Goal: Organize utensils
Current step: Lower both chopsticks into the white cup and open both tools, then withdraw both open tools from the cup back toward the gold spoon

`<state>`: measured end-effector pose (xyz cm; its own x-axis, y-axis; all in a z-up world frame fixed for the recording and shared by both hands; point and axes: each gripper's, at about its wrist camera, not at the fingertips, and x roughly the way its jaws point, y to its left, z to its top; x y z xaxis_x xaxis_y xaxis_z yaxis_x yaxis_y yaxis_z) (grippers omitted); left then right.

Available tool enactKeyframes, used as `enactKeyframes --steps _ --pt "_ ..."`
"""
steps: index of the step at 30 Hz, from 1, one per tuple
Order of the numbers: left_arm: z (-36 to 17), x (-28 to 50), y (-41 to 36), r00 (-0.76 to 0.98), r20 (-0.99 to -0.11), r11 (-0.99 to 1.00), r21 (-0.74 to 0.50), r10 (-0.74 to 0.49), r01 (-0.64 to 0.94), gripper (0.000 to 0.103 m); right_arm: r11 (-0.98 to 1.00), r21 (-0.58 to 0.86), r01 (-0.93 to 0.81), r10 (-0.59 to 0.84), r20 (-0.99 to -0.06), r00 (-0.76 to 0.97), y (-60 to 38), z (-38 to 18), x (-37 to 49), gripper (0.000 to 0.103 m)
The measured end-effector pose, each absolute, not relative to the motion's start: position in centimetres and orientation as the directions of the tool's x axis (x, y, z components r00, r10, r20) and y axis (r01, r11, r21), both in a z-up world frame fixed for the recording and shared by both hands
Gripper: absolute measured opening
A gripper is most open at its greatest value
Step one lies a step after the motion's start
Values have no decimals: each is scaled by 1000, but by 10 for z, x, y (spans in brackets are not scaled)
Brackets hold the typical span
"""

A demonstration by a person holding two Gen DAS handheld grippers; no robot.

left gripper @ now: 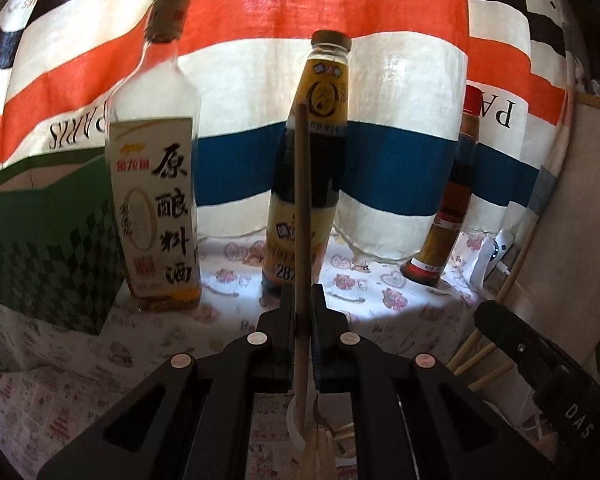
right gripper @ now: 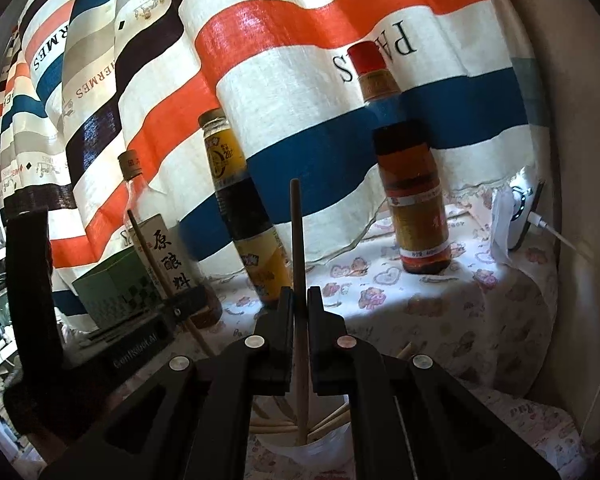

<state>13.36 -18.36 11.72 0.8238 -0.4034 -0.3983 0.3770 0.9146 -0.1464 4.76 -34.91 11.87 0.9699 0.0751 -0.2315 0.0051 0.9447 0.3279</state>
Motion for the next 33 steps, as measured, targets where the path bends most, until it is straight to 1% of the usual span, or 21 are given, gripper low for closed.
enactKeyframes --steps 1,3,4,5,6,7,9,11,14,18,19,20,21,24,26,28,30,33 --pt "117 133 -182 820 -398 911 -152 -411 383 6 943 332 -2 85 -235 968 -349 119 48 7" --pt "118 131 -180 822 -392 910 -145 -413 388 10 940 341 -13 100 -239 966 -349 119 48 9" --pt "120 129 -180 827 -386 912 -134 -408 387 18 938 346 -21 110 -238 965 -349 120 48 14" --pt "123 126 -179 832 -377 913 -124 -406 390 32 937 348 -23 112 -238 965 -349 120 48 27" --pt "125 122 -177 838 -364 912 -120 -408 392 37 937 349 -21 111 -238 965 -349 120 48 34" --pt "128 120 -175 843 -353 913 -118 -407 391 43 937 350 -21 111 -237 965 -349 120 47 47" --pt "133 114 -169 847 -338 911 -112 -410 396 44 939 345 -18 104 -232 967 -349 121 46 56" --pt "139 108 -162 853 -324 912 -113 -409 394 51 938 347 -13 97 -227 969 -351 122 45 65" --pt "146 97 -147 867 -298 917 -113 -400 384 61 929 370 -10 95 -213 972 -355 124 41 70" --pt "151 71 -125 913 -240 943 -40 -329 329 70 939 345 2 75 -209 975 -356 130 36 73" --pt "151 64 -118 922 -223 948 -26 -316 318 76 945 328 9 63 -208 976 -355 132 34 73" --pt "151 57 -110 929 -210 951 -13 -305 309 79 947 322 15 55 -208 977 -355 133 32 73" --pt "151 51 -103 936 -199 955 0 -291 297 80 948 318 22 46 -204 978 -354 134 29 74" --pt "153 33 -80 954 -165 966 23 -250 258 89 948 318 22 39 -184 982 -348 141 20 79" --pt "154 21 -66 962 -141 971 31 -232 239 97 949 316 3 50 -158 986 -338 147 10 87" --pt "155 10 -56 968 -128 974 43 -214 221 101 955 295 -11 52 -132 990 -327 151 0 88" --pt "155 0 -45 972 -119 977 42 -202 208 102 966 257 -27 54 -100 993 -312 155 -12 90" --pt "149 -11 -24 964 -133 973 -12 -231 231 102 971 228 -69 89 -80 993 -294 156 -24 99"
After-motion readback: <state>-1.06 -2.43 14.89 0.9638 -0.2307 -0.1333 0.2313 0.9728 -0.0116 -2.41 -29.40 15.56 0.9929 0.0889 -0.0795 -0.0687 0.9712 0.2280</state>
